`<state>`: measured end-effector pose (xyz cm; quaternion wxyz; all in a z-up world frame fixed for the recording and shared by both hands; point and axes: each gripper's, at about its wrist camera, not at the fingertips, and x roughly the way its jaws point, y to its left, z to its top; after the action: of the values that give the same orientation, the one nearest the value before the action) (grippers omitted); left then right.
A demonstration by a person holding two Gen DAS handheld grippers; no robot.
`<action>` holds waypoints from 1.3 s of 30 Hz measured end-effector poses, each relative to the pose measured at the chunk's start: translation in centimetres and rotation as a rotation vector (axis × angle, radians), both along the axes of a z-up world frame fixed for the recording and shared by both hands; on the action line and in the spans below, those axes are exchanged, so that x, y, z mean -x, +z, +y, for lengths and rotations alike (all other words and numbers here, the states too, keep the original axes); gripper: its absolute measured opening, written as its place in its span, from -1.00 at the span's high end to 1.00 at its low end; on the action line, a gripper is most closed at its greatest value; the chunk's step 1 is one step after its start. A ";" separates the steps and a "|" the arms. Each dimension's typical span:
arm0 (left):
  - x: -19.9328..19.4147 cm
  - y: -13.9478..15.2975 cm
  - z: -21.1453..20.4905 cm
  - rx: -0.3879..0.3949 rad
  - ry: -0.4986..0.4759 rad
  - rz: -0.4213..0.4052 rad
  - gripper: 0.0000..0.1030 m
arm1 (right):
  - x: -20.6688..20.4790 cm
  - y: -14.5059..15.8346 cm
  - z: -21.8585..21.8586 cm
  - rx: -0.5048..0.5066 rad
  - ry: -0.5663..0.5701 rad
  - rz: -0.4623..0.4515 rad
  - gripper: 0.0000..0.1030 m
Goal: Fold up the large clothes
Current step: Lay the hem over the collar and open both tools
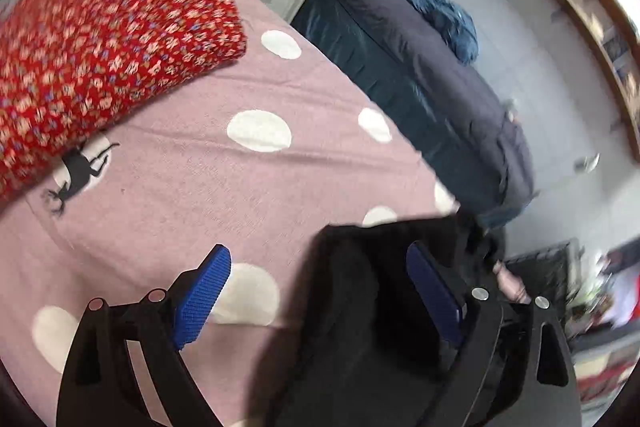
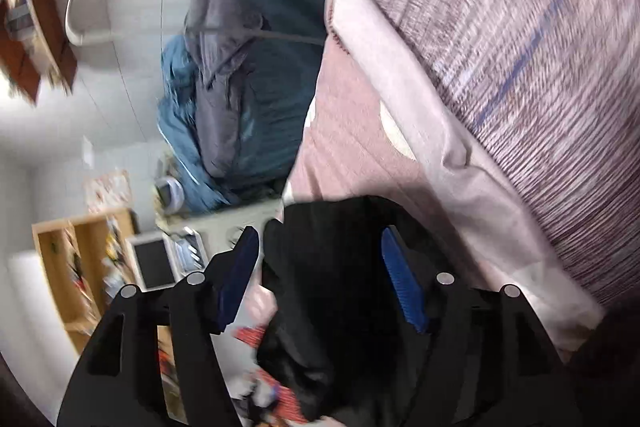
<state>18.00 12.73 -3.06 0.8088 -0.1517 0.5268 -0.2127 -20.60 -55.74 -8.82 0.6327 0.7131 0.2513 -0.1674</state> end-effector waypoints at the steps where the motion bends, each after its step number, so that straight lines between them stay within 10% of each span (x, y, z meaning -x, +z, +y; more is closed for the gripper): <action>1: 0.6 -0.1 -0.4 -0.008 -0.030 -0.004 -0.71 | -0.4 1.3 0.4 0.068 0.057 0.026 -0.25; 6: 4.1 -0.4 -5.3 0.094 -0.199 0.050 -0.75 | -3.2 6.6 5.0 0.338 0.306 0.099 -0.25; 13: 6.2 -4.3 -14.2 0.100 -0.305 0.214 -0.64 | -9.3 5.0 12.9 0.221 0.552 0.064 -0.06; 16: 6.4 -5.4 -16.9 0.009 -0.302 0.217 0.07 | -11.9 3.5 14.6 0.215 0.590 0.092 0.76; 19: 4.9 -4.9 -16.5 0.067 -0.260 0.205 0.85 | -13.3 3.5 14.4 0.393 0.594 0.180 0.93; 25: 0.2 -2.0 -14.6 0.178 -0.107 0.064 0.89 | -15.4 6.4 11.2 0.616 0.441 0.106 0.94; 28: -0.5 -3.0 -15.1 0.038 -0.042 0.032 0.68 | -18.2 3.5 11.5 0.576 0.478 0.163 0.77; 30: -1.0 -4.2 -14.0 0.068 0.007 0.055 -0.76 | -18.7 0.8 11.0 0.495 0.461 0.207 0.07; 31: -1.2 -4.5 -13.0 0.119 0.038 0.065 -0.90 | -18.5 -0.2 10.6 0.456 0.431 0.205 -0.51; 34: -1.7 -4.1 -8.8 0.272 0.112 0.066 -0.87 | -15.9 -1.6 9.7 0.387 0.278 0.140 -0.56; 39: -0.3 -2.2 -3.7 0.300 0.133 0.031 -0.87 | -12.6 0.7 10.7 0.449 0.228 0.118 -0.56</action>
<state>18.29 8.98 -5.25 0.7811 -0.3084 0.4906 -0.2325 -8.05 -45.08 -8.16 0.7742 0.5108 0.3231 -0.1879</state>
